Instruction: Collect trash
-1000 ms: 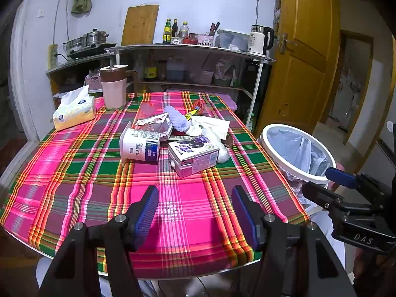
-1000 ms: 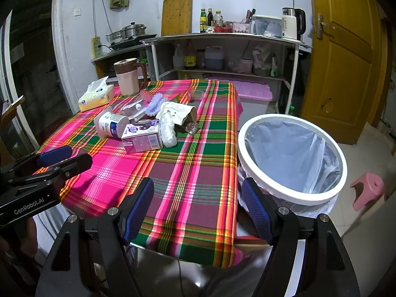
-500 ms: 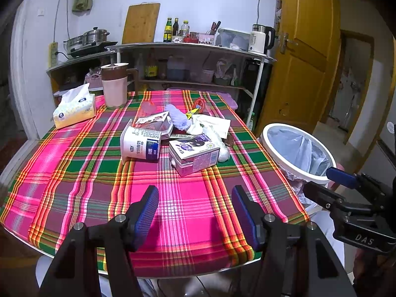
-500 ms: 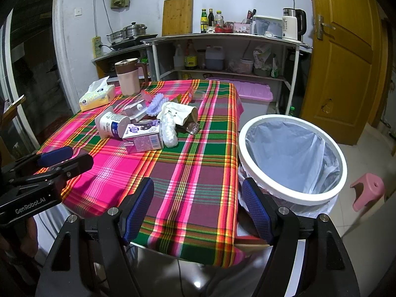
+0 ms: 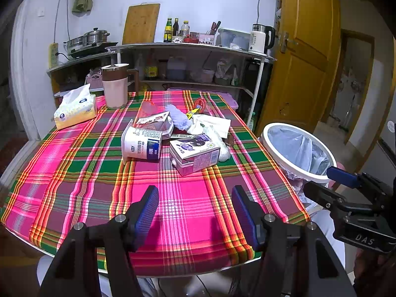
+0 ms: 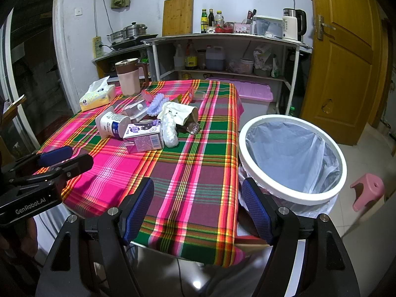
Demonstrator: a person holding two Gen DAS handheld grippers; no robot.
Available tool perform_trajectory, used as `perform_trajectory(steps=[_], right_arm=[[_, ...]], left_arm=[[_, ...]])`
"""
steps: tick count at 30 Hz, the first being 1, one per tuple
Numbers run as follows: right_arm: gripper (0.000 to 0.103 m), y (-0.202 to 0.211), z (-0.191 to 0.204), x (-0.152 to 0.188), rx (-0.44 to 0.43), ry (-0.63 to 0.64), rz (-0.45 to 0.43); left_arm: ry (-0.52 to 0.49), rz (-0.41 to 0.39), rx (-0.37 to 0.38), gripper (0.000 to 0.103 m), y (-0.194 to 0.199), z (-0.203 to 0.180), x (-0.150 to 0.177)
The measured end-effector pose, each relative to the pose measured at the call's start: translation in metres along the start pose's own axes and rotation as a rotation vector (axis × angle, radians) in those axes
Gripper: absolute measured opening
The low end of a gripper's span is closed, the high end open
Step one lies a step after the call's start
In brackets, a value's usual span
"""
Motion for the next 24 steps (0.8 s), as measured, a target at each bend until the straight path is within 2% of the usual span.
perform_trajectory(steps=[24], right_arm=[[0.074, 0.0012, 0.0011, -0.0001, 0.000, 0.000, 0.004]], left_arm=[[-0.004, 0.003, -0.004, 0.061, 0.0007, 0.0000, 0.0025]])
Point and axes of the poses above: each gripper's, at about its wrist camera, not at the fingertips, and y roughly against the way its jaws point, z to its left, x to its underside, the point moved 1 cm from there along -y, roughly the way its jaws point, and after that the axes turned 7 degrees about -x, right-handed, at the moved point
